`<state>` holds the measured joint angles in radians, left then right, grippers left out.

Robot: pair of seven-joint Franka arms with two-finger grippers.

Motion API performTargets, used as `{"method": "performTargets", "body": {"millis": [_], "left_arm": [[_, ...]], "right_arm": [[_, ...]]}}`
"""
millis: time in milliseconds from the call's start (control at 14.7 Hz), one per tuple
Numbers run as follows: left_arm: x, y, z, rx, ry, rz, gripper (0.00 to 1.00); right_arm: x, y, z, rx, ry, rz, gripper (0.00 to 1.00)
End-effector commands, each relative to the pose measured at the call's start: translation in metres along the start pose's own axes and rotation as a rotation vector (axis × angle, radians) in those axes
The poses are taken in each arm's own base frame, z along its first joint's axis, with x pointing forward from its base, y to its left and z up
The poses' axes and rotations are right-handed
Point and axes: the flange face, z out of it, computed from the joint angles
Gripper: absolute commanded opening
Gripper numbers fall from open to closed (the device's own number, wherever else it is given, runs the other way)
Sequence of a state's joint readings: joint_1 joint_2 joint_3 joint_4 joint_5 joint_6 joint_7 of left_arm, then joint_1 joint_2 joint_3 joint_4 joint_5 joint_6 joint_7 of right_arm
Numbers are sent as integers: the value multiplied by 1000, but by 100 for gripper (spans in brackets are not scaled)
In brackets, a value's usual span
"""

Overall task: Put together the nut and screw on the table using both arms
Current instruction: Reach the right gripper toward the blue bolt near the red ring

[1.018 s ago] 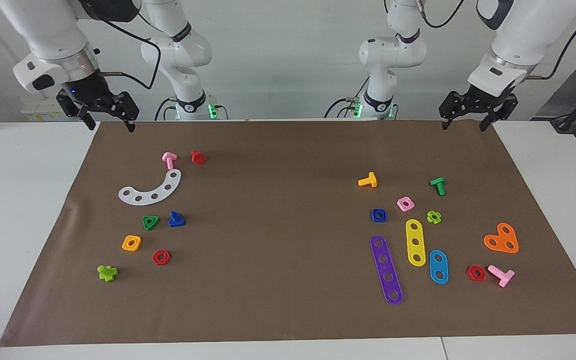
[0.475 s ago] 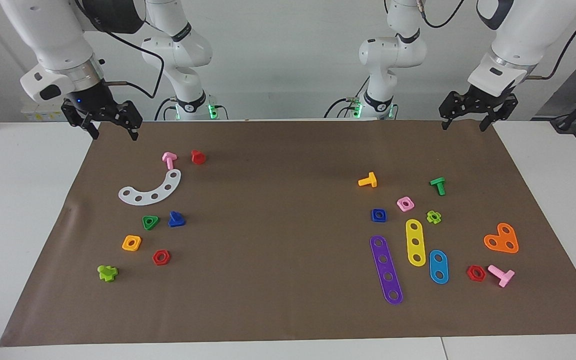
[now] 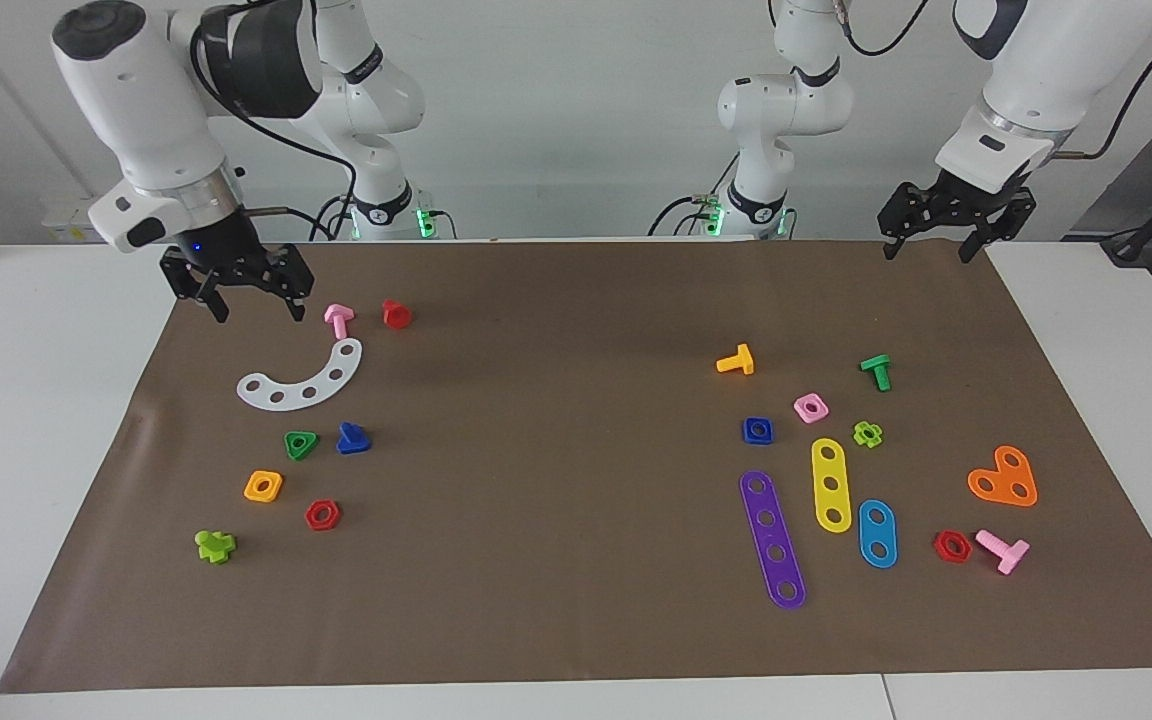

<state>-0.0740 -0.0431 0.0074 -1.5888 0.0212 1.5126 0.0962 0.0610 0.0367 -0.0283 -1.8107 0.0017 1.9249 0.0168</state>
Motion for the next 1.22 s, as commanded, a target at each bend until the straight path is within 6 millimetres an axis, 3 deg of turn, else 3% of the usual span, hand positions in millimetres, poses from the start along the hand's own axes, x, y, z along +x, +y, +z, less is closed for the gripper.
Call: {"method": "performTargets", "body": {"millis": [0,204,271,475,1018,1154], "left_arm": [[-10,-1,-1,-15,-2,-1,100],[-10,-1,-1,-15,-2,-1,100],[-10,-1,-1,-15,-2,-2,100],[-10,-1,-1,-15,-2,-1,100],[-10,-1,-1,-15,-4,-1,100],[-10,-1,-1,-15,-2,-1,100]], "right_arm": [[15,-8,44,16,-19,-43,100],[17,-10,107,13,16,-75,100],[12,-19,125,14,12,-98,100],[-10,-20,167,12,0,-147,100],[-22,-12,206,8,21,-146,94],[-24,-11,207,8,18,-159,85]]}}
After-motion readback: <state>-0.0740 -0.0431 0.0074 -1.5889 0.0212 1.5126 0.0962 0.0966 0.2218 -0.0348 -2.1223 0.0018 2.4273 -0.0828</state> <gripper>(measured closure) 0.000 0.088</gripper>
